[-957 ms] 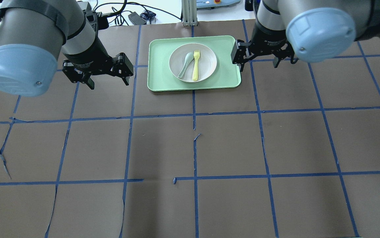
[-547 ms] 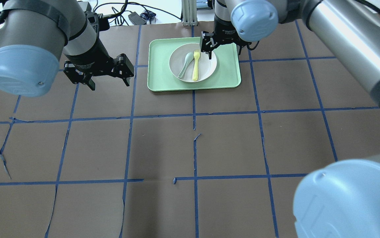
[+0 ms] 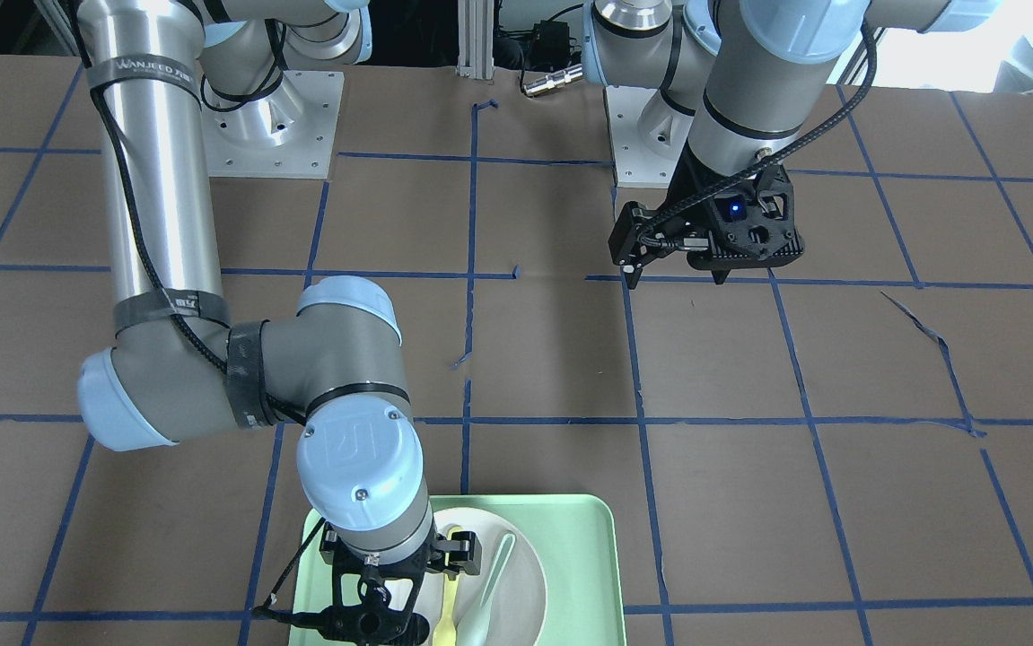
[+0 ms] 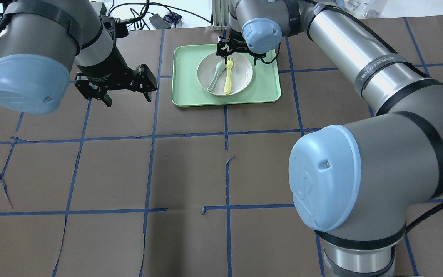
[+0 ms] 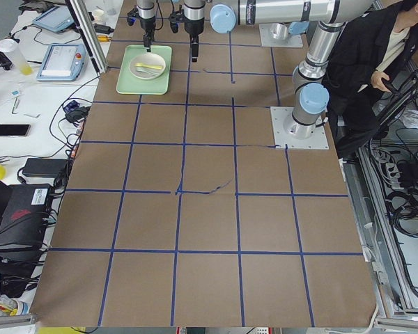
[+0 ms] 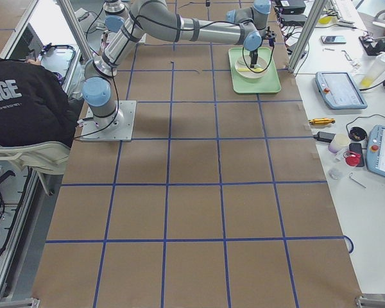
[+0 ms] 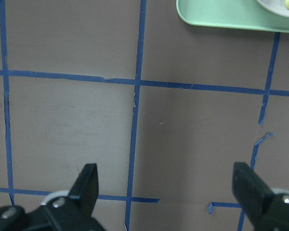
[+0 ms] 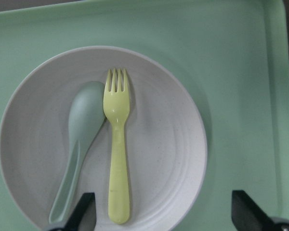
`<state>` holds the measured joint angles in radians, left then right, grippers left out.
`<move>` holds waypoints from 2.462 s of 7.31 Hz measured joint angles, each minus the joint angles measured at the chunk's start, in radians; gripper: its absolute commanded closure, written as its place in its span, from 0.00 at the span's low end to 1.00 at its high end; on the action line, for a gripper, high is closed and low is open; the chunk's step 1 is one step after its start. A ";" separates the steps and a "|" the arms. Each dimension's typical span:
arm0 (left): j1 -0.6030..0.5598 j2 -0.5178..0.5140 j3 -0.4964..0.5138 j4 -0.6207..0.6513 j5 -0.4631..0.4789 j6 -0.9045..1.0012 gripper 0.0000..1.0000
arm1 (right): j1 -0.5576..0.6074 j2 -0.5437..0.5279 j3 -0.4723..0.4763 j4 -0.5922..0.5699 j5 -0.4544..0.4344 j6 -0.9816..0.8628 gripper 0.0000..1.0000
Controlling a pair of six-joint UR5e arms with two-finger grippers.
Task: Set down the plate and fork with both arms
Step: 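Lower the right gripper and grasp the yellow fork handle, then lift the yellow fork and set it on the tray beside the plate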
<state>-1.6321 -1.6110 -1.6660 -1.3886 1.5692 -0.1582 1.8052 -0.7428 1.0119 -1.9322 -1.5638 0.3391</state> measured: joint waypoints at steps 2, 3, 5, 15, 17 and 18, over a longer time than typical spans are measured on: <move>0.000 -0.001 -0.002 0.000 0.000 -0.001 0.00 | 0.015 0.049 -0.003 -0.045 0.011 0.020 0.24; 0.000 -0.002 -0.002 0.000 0.000 0.000 0.00 | 0.028 0.065 -0.002 -0.057 0.016 0.028 0.34; 0.000 -0.004 -0.003 0.002 -0.001 0.000 0.00 | 0.043 0.082 0.005 -0.067 0.020 0.034 0.39; 0.000 -0.007 0.005 0.005 -0.002 0.001 0.00 | 0.044 0.041 0.045 -0.076 0.003 -0.019 0.75; 0.001 -0.007 0.007 0.005 -0.002 0.002 0.00 | 0.026 -0.016 0.101 -0.072 -0.020 -0.097 0.73; 0.001 -0.007 0.007 0.005 -0.002 0.002 0.00 | 0.002 -0.043 0.137 -0.071 -0.031 -0.143 0.73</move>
<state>-1.6309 -1.6183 -1.6585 -1.3837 1.5670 -0.1565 1.8076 -0.7859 1.1494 -2.0036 -1.5948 0.1959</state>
